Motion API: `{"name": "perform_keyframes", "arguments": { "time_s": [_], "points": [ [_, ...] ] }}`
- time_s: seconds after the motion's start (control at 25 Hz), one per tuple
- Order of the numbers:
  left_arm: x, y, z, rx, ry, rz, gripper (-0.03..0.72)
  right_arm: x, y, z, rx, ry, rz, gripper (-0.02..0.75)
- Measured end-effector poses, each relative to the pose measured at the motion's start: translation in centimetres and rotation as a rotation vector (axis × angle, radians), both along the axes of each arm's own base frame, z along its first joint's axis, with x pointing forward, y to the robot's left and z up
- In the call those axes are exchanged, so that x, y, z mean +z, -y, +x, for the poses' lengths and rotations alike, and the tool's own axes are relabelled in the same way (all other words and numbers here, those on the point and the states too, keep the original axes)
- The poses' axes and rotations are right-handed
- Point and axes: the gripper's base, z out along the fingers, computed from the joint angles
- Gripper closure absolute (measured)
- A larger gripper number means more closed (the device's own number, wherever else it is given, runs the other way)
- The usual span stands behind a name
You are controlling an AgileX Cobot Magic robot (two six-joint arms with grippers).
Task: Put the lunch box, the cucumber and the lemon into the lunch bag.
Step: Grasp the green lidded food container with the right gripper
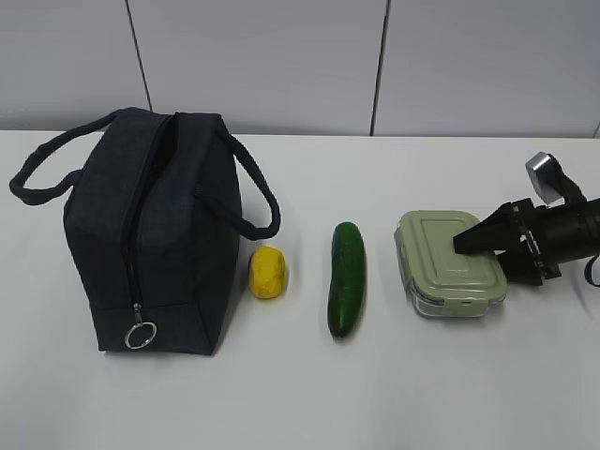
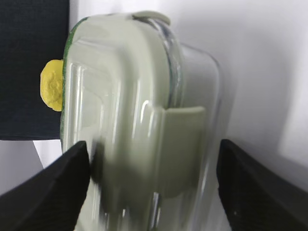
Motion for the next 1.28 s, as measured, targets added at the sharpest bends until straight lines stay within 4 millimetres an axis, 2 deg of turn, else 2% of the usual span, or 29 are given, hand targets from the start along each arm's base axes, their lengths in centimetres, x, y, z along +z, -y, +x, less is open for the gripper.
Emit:
{"name": "perform_keyframes", "arguments": {
  "time_s": [0.4,0.72,0.96,1.12,1.28],
  "points": [
    [0.0,0.0,0.0,0.000,0.000,0.000,0.450,0.0,0.0,0.0,0.001,0.004,0.000,0.138],
    [0.0,0.0,0.0,0.000,0.000,0.000,0.449,0.0,-1.7,0.2,0.046,0.007,0.000,0.139],
    [0.0,0.0,0.0,0.000,0.000,0.000,0.449,0.0,-1.8,0.2,0.049,0.009,0.000,0.139],
    [0.0,0.0,0.0,0.000,0.000,0.000,0.449,0.1,-1.8,0.3,0.049,0.011,0.002,0.173],
    [0.0,0.0,0.0,0.000,0.000,0.000,0.450,0.2,-1.9,0.3,0.049,0.011,0.015,0.253]
  ]
}}
